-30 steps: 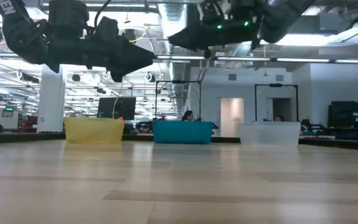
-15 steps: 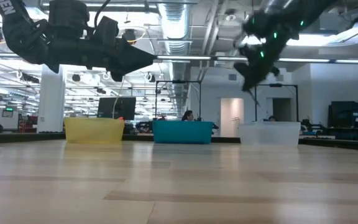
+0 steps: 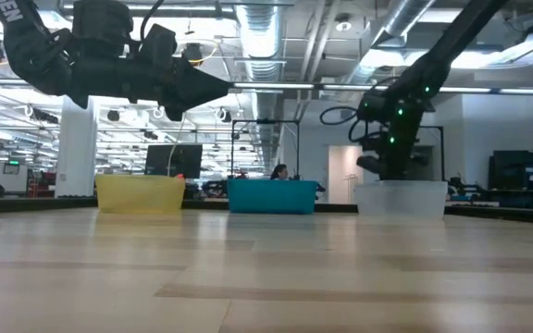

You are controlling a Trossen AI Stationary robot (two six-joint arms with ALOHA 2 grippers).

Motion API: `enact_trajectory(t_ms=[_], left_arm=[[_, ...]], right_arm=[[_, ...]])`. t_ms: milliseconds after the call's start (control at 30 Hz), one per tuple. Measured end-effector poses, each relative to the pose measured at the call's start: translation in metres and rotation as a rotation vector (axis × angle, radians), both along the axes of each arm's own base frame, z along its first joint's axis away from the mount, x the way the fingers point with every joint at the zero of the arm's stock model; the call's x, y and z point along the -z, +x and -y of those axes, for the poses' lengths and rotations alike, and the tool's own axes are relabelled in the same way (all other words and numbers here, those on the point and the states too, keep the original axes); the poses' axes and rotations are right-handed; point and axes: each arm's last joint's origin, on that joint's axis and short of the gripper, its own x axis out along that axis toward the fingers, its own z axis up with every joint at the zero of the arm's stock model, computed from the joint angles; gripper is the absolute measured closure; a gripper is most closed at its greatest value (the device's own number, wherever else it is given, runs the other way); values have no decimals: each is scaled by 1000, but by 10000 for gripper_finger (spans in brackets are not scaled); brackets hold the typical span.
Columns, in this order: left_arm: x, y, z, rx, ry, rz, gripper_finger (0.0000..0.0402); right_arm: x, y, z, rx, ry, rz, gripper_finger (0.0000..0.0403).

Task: Sort crayons/erasers/pens/pencils in bins
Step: Put the blue crayon into the transparent white bin

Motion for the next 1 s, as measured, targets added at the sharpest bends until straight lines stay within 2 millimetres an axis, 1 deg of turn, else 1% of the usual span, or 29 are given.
enact_trajectory(t_ms=[67, 167, 333, 567, 733, 867, 1000], left_arm=[[0, 0, 0, 0, -1, 0, 319], [0, 0, 0, 0, -3, -3, 319], [1, 0, 0, 0, -4, -5, 319], [1, 0, 0, 1, -4, -5, 319], [1, 0, 0, 1, -4, -5, 319], [2, 0, 0, 0, -7, -16, 319], [2, 0, 0, -13, -5, -21, 319]], right_arm=[[6, 1, 1, -1, 17, -8, 375], [9, 2, 1, 1, 24, -11, 375], [9, -1, 3, 33, 36, 6, 366], [11, -7, 3, 113, 81, 22, 364], [11, -9, 4, 139, 99, 41, 362], [11, -9, 4, 145, 100, 50, 338], [11, -9, 4, 161, 102, 58, 294]])
